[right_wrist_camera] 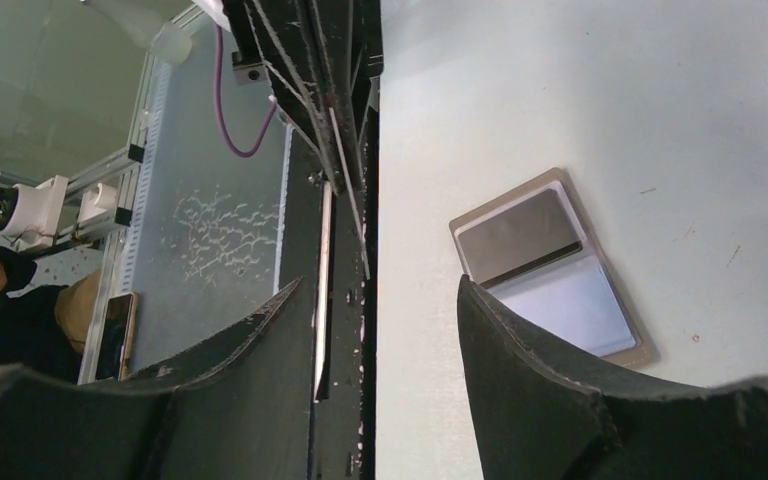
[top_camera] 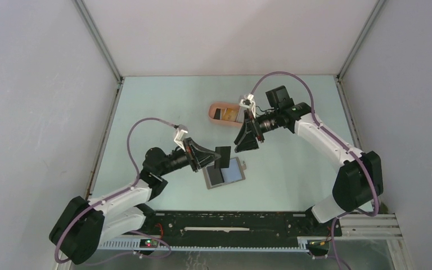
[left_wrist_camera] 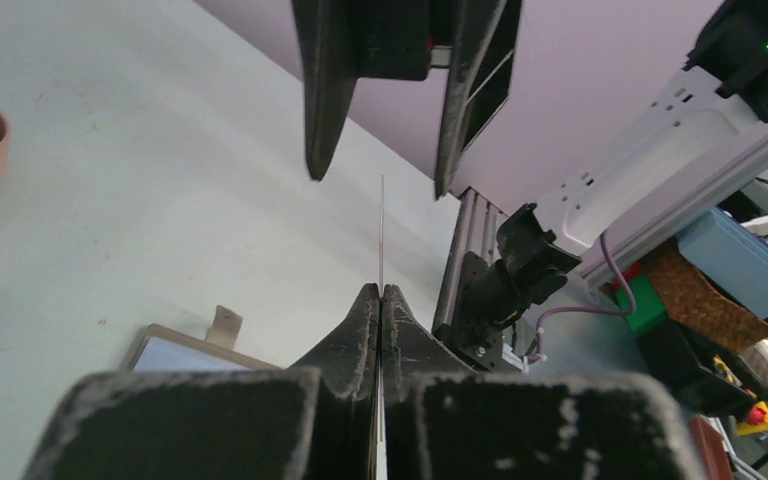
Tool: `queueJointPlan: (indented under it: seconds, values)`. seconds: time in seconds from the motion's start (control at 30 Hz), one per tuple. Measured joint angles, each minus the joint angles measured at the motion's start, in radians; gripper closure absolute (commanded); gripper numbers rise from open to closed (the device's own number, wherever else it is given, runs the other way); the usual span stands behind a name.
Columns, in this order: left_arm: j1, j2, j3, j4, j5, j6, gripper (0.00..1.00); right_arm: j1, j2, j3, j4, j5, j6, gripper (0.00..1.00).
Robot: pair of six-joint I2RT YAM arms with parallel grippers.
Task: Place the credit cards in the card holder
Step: Pick up the credit card from the storage box.
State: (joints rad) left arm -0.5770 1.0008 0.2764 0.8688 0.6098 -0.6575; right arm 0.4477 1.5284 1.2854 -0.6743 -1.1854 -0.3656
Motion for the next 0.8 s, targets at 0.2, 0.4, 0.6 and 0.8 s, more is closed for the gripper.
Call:
queueJointPlan:
  seconds: [0.2,0.4,0.6,0.8]
  values:
    - [-0.005,0.074,-0.002,0.154,0.035,-0.069,1.00,0.027,0.024,0.000,0.002,0.010,0.002,0.42]
    - [-0.011,0.147,-0.002,0.238,0.049,-0.113,1.00,0.039,0.026,-0.003,-0.003,-0.008,-0.005,0.54]
    - [-0.013,0.194,-0.002,0.293,0.050,-0.143,0.95,0.044,0.026,-0.003,0.002,-0.022,0.000,0.93]
    - [-0.015,0.237,-0.002,0.339,0.051,-0.174,0.78,0.047,0.026,-0.003,-0.011,-0.048,-0.003,1.00]
